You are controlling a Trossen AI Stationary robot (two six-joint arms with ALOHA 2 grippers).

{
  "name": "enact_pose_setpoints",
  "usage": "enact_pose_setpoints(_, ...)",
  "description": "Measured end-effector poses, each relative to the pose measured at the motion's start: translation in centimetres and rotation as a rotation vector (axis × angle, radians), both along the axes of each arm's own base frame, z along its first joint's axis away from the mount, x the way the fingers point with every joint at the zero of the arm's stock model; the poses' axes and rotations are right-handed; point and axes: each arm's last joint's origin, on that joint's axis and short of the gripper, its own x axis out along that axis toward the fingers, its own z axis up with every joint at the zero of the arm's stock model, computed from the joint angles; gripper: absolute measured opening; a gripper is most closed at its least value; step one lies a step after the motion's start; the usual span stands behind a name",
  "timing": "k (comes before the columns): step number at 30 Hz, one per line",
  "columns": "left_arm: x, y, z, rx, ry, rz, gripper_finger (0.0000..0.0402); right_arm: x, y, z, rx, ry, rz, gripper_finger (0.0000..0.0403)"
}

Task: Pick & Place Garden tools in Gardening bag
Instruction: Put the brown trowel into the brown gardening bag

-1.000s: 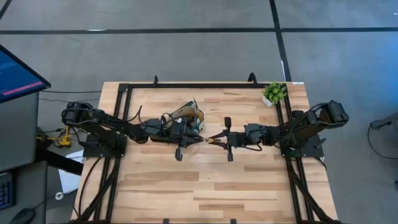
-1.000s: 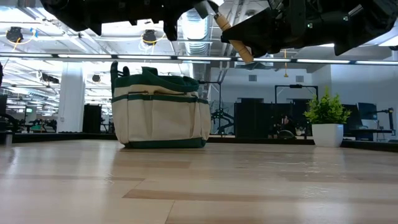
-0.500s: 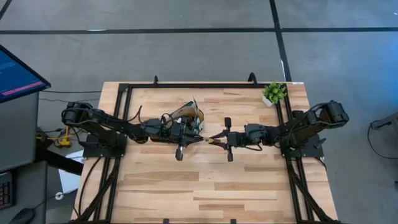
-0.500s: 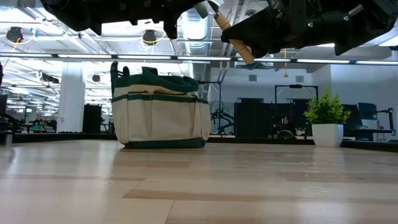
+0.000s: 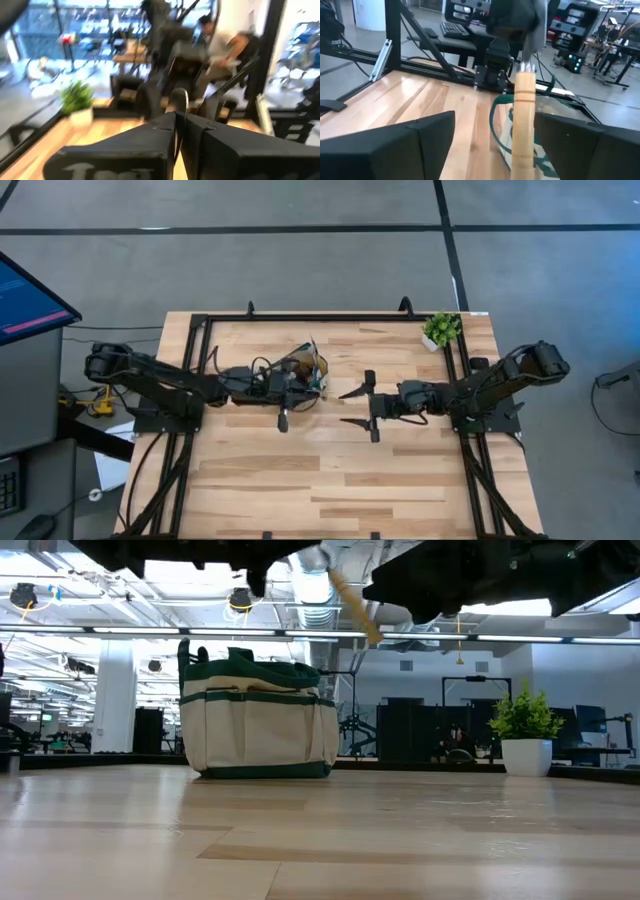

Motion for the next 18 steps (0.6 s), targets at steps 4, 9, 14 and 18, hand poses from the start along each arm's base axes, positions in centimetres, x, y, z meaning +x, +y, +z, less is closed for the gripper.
enact_pose_setpoints(4, -1.5, 0.3, 0.6, -0.056, 0.091, 0.042, 0.0001, -1.0, 0.0, 0.8, 0.029, 0.041, 0.001, 0.0258)
enact_pose_setpoints(9, -3.4, -0.1, 1.1, -0.103, 0.176, 0.113, 0.0001, -2.3, -0.2, 1.4, 0.087, 0.120, -0.011, 0.0239)
enact_pose_setpoints(14, -4.9, -0.6, 2.0, -0.148, 0.185, 0.127, 0.0001, -2.9, -0.5, 1.1, 0.109, 0.193, -0.027, 0.0213)
enact_pose_setpoints(18, -5.5, -0.7, 1.7, -0.184, 0.228, 0.157, 0.0001, -2.8, -0.9, 0.9, 0.127, 0.208, -0.054, 0.0166)
